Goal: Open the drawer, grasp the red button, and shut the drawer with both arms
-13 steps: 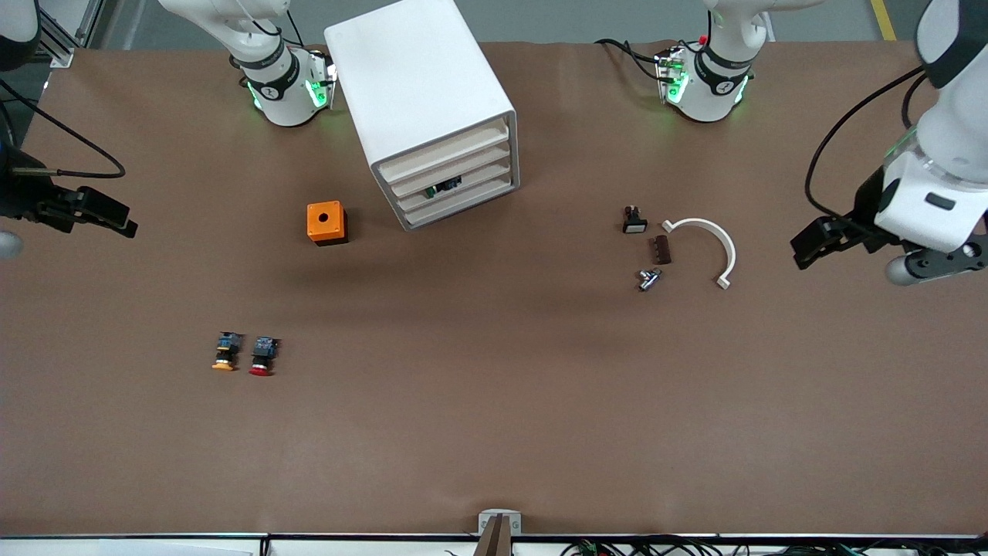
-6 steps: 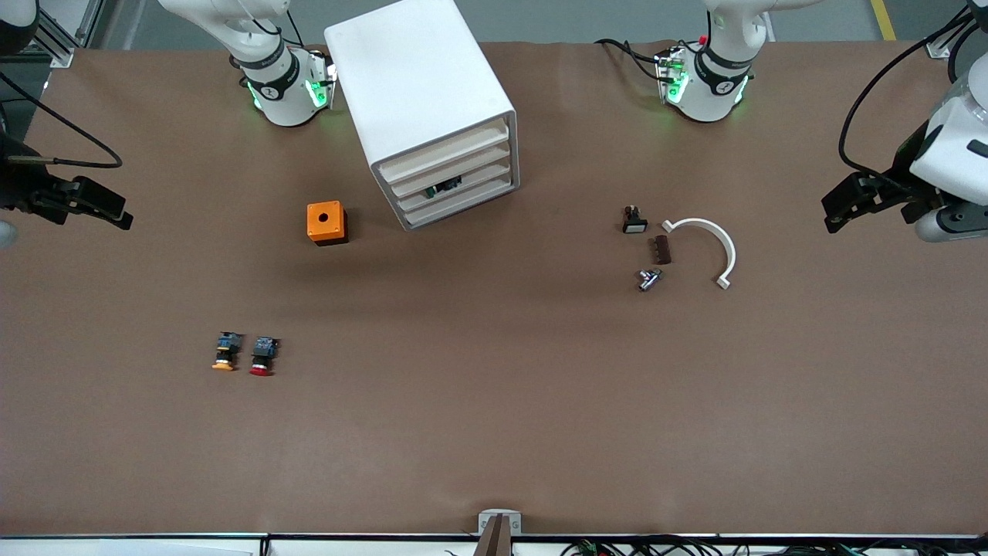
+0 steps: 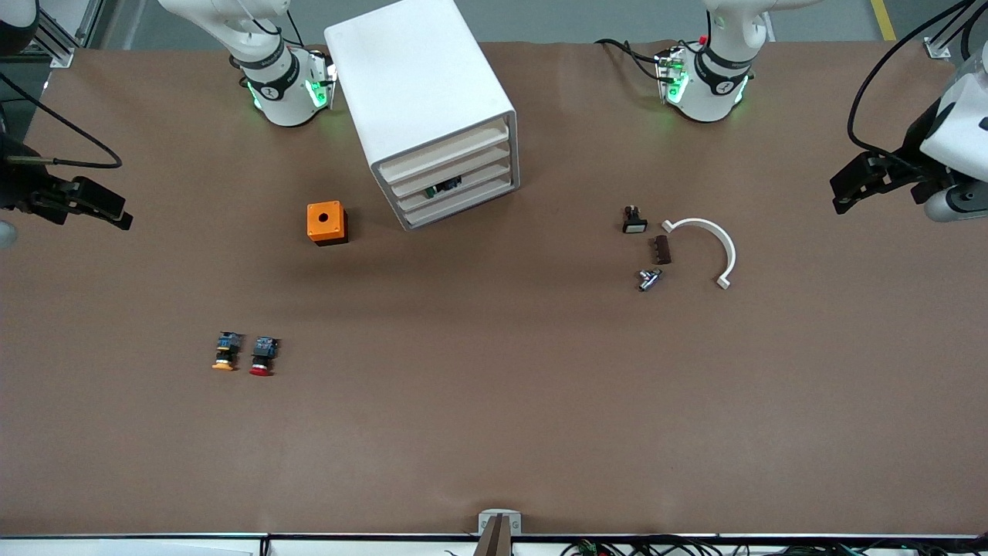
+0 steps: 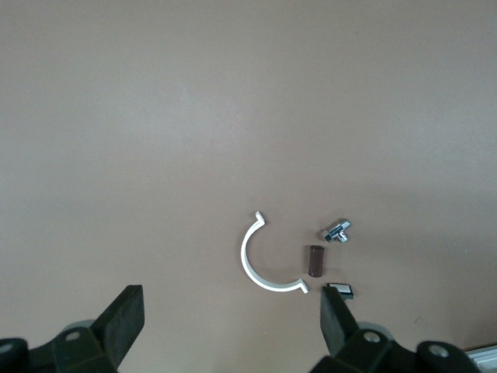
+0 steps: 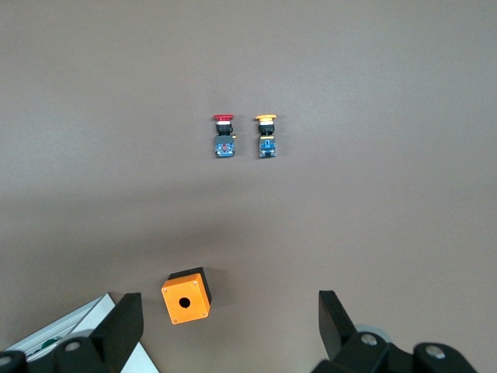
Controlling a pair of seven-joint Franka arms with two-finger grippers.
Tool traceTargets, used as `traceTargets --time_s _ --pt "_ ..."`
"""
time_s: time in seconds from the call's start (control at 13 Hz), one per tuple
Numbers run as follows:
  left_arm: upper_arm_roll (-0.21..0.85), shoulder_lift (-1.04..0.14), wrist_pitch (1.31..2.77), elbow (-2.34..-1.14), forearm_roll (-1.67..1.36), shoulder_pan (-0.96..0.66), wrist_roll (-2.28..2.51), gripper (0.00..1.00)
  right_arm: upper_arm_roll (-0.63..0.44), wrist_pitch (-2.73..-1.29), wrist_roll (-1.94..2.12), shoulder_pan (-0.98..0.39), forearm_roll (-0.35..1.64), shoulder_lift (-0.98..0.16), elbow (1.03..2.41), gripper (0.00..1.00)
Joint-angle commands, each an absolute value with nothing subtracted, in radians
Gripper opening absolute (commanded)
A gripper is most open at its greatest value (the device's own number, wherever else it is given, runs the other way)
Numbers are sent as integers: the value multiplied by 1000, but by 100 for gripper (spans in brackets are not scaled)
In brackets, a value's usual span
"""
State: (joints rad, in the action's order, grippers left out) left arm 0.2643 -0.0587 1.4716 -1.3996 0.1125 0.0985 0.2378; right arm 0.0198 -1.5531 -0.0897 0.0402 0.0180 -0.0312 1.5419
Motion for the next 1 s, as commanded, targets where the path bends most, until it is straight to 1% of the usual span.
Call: traceTargets --time_s 0.0,0.15,0.38,0.77,0.92 --pt "259 -25 1463 -1423 59 126 210 100 20 -1554 -98 38 3 -17 1557 100" --pt "221 -3 1454 -1445 49 104 145 100 20 -1554 -98 37 3 -17 1557 100" --pt "129 58 1460 -1532 49 14 129 100 20 -1552 -98 37 3 -17 1557 100" --pt "121 173 1537 -1715 49 -5 126 100 20 -1552 -98 37 2 -17 1557 100" --pt "117 183 1549 -1732 31 -2 123 100 20 -1554 -98 37 3 -17 1557 100"
